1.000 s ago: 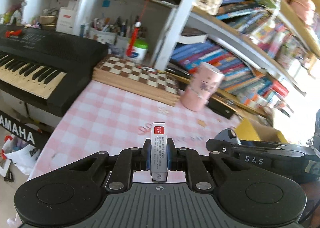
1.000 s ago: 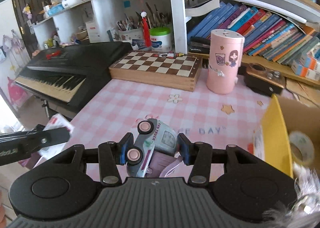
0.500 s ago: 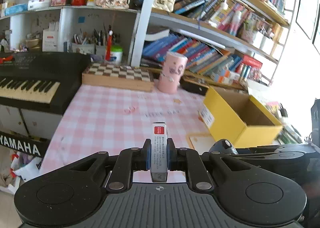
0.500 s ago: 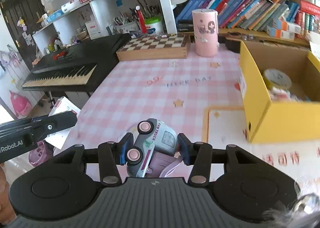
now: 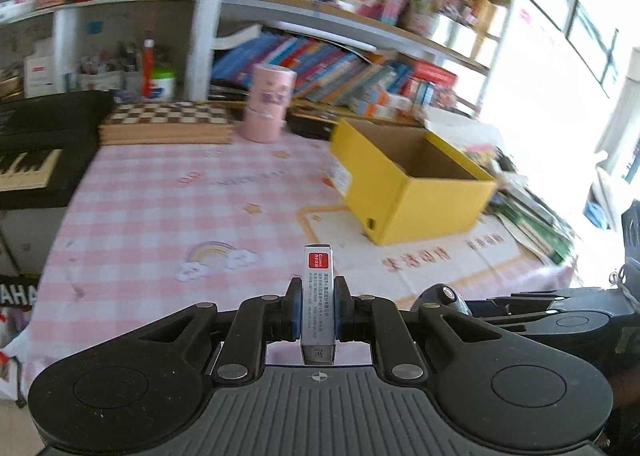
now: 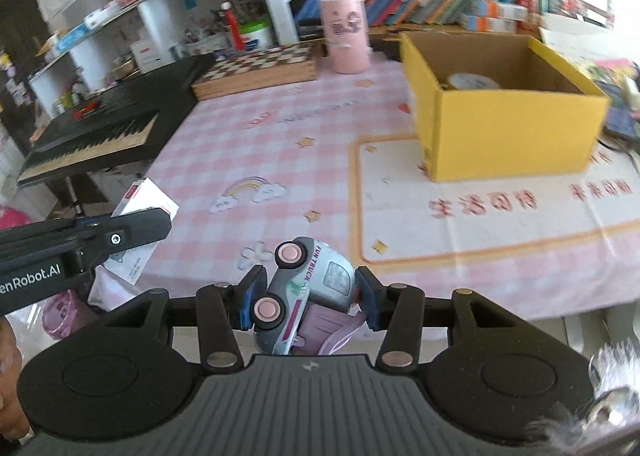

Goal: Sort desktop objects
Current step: 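Carry the toy car and eraser over the yellow box with both tools, then open the right tool to drop the toy car while the left tool releases the eraser into the box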

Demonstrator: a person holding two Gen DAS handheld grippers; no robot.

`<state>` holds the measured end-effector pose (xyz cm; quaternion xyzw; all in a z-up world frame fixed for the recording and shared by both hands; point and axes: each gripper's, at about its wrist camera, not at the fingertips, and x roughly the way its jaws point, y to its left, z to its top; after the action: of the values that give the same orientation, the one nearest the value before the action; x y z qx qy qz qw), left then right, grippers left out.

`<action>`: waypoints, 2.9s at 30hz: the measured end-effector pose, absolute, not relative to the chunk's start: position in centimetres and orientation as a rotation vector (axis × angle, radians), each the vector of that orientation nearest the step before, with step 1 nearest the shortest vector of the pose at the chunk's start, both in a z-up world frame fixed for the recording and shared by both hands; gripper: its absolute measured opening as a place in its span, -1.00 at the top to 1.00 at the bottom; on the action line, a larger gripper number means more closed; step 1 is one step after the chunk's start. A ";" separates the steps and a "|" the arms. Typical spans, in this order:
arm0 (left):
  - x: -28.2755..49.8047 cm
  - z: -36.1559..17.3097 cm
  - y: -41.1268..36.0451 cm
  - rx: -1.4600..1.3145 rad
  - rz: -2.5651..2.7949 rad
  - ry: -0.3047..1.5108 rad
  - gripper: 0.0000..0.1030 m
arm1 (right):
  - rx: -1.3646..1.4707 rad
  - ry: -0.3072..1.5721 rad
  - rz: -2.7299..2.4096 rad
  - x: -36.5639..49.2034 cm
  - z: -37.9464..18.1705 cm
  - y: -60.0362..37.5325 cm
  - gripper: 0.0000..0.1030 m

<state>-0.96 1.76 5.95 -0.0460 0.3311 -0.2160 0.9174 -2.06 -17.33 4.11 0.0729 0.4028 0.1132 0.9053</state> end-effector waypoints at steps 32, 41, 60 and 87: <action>4.5 4.9 -15.2 -0.001 -0.653 0.762 0.74 | 0.259 0.870 0.036 0.4 3.9 -33.4 0.11; 6.9 5.4 -19.2 -0.006 -0.582 0.730 0.74 | 0.247 0.850 0.074 3.6 4.2 -38.0 0.11; 20.5 6.9 -27.7 0.043 -0.371 0.609 0.74 | 0.003 0.662 0.250 20.1 8.2 -44.1 0.11; 22.8 6.4 -26.6 0.003 -0.265 0.617 0.43 | -0.367 0.857 0.405 32.0 2.7 -39.5 -0.28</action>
<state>22.84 -26.62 6.40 0.0014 0.3026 -0.1299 0.9442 31.97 -39.54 2.65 -0.1756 0.4104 0.1941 0.8735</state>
